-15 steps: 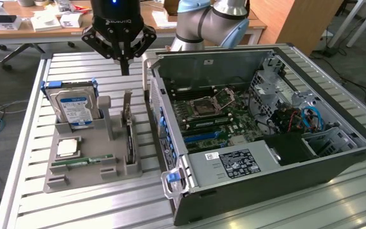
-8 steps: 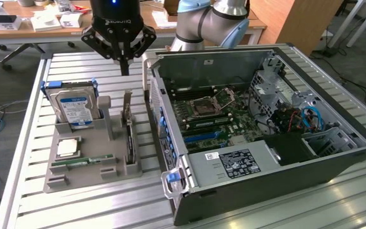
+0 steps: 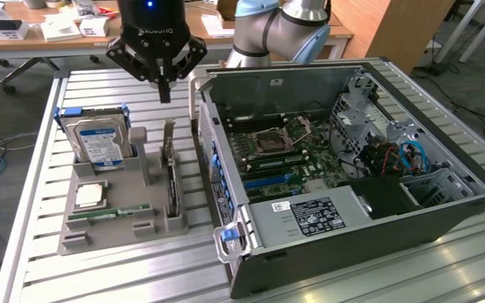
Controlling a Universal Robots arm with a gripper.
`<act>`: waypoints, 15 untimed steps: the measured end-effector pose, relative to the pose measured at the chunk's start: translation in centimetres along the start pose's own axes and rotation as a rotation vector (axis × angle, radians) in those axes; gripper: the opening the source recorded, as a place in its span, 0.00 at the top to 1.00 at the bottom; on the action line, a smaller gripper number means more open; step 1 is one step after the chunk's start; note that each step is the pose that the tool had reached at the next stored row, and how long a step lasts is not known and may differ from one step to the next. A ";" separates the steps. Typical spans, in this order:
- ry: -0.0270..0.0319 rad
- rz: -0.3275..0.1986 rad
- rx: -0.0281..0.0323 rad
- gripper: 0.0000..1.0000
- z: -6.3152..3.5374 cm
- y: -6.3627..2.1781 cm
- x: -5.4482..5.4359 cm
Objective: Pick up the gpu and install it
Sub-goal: 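Reach for the gpu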
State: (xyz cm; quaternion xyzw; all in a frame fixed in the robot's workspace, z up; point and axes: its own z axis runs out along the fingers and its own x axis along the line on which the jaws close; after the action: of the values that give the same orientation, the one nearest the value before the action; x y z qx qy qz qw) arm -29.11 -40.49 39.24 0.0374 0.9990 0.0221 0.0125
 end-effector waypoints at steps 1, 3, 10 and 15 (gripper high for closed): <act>0.0000 0.000 0.0000 0.89 0.00 -0.08 0.0; 0.0000 0.000 0.0001 0.89 -0.01 -0.27 0.1; 0.0000 0.000 0.0000 0.89 -0.05 -1.02 0.3; 0.0000 0.000 0.0001 0.89 -0.08 -1.55 0.5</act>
State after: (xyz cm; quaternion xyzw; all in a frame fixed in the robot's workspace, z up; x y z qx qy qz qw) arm -29.74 -42.01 39.24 0.0374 0.9990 0.0221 0.0125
